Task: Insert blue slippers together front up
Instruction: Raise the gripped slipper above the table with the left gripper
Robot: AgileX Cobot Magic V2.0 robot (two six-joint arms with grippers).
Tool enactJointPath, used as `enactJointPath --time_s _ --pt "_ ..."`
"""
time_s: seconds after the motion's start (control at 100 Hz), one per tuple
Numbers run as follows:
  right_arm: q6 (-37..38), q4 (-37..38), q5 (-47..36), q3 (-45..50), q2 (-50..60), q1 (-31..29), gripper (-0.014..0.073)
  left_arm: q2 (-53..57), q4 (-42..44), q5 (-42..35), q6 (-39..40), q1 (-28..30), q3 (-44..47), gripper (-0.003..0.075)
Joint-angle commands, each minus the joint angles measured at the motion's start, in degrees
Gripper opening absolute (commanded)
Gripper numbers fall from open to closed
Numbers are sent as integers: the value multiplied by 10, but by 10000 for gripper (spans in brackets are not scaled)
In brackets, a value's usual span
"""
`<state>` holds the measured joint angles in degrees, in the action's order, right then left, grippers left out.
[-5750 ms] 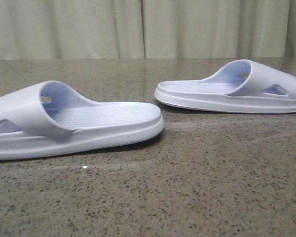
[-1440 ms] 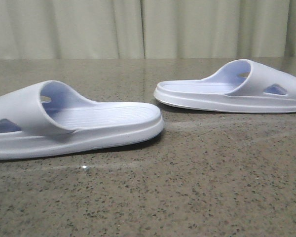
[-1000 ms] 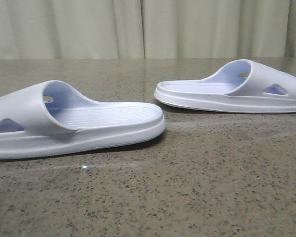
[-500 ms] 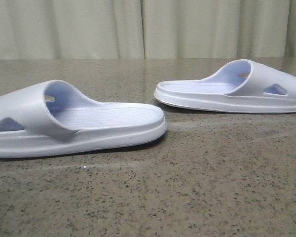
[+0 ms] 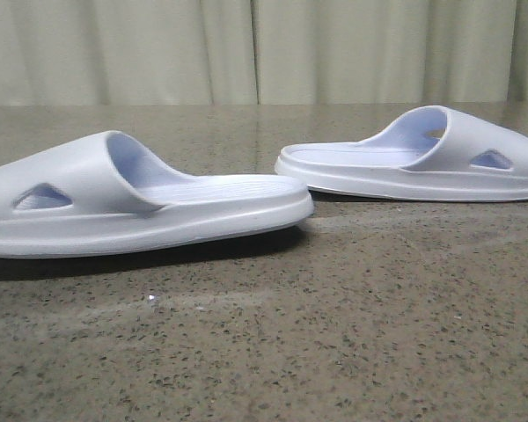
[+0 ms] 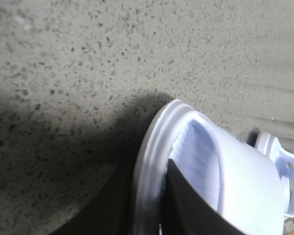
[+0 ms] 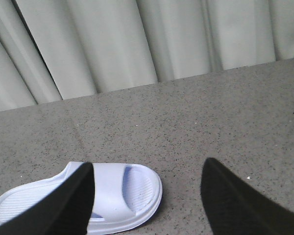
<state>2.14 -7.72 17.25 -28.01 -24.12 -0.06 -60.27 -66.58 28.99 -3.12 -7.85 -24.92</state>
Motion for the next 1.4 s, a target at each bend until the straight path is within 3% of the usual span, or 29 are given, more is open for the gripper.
enactJointPath --time_s 0.0,0.15,0.41,0.79,1.03,1.24,1.39 --pt "-1 -1 -49 -21 -8 -3 404 3 -16 -8 -3 1 -13 18" --pt "-1 -1 -49 -21 -8 -3 404 3 -44 -11 -49 1 -13 18" --pt "-1 -1 -51 -21 -8 -3 404 17 -203 -2 -180 1 -13 18" --pt "-1 -1 -63 -21 -19 -3 404 90 -259 25 -181 1 -13 18" --pt "2 -4 -118 -21 -108 -3 404 123 -265 31 -181 1 -13 16" --pt "6 -104 -172 -22 -221 -3 404 123 -264 42 -181 1 -13 16" --pt "6 -127 -187 -28 -285 -3 404 123 -264 42 -181 1 -13 16"
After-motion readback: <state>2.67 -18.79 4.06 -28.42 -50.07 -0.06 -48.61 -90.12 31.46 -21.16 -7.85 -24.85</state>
